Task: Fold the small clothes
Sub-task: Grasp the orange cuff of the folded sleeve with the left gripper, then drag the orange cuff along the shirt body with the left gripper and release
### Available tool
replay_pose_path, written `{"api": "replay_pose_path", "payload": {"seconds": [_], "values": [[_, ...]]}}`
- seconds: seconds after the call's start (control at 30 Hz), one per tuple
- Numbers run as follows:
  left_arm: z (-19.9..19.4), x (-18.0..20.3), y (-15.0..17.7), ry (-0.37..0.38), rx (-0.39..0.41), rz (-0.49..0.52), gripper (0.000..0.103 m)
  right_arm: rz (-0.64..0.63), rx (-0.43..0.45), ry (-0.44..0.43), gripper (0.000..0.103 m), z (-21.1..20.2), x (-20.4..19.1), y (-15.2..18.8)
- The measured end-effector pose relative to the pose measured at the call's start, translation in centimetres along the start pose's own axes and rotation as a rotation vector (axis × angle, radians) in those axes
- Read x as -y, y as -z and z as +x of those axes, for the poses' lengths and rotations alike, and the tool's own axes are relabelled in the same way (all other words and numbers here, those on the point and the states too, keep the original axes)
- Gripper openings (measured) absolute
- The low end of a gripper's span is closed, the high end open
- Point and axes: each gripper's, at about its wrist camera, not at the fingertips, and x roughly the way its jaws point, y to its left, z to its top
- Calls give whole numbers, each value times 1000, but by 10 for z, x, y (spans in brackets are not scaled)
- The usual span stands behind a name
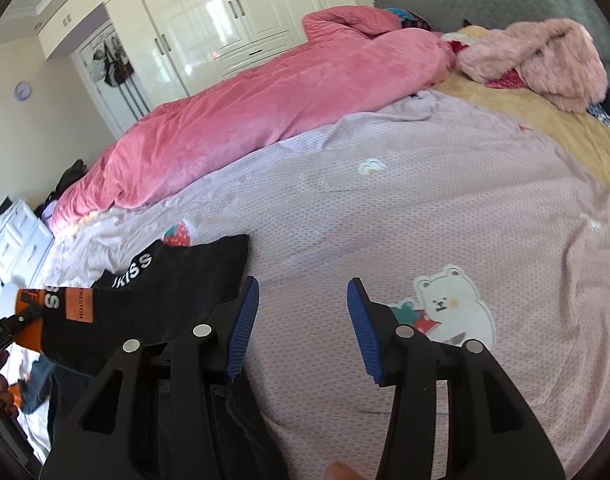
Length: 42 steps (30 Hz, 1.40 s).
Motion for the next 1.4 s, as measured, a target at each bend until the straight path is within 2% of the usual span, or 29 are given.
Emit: {"api": "replay_pose_path", "payload": {"seconds": [0.3,0.47,0.57,0.67,0.73,0.83,0.93,1.07,1.2,1.37,1.4], "values": [[15,-33,17,-22,-65,-80,5,-120,-13,-46,47,6,-36,7],[14,-54,21,-49,-65,-114,5,-164,-34,-57,48,11,-50,12],[6,-64,24,-50,-51,-139,5,-218,-37,-44,53,12,-59,17],[-3,-69,28,-26,-41,-154,7,-307,-68,-55,56,15,-70,24],[-8,-72,36,15,-39,-170,15,-358,-93,-78,63,18,-78,30],[-5,-74,46,74,-74,-203,19,-428,-143,-127,69,22,-92,41],[-1,-74,52,126,-92,-241,29,-540,-159,-67,69,27,-106,54],[1,-75,51,129,-80,-264,30,-674,-180,12,69,38,-116,72],[4,-78,54,111,-89,-292,36,-773,-189,81,69,50,-124,86],[17,-84,58,73,-99,-314,36,-927,-101,168,72,54,-141,104],[22,-87,60,61,-111,-329,30,-951,-89,179,72,54,-143,107]]}}
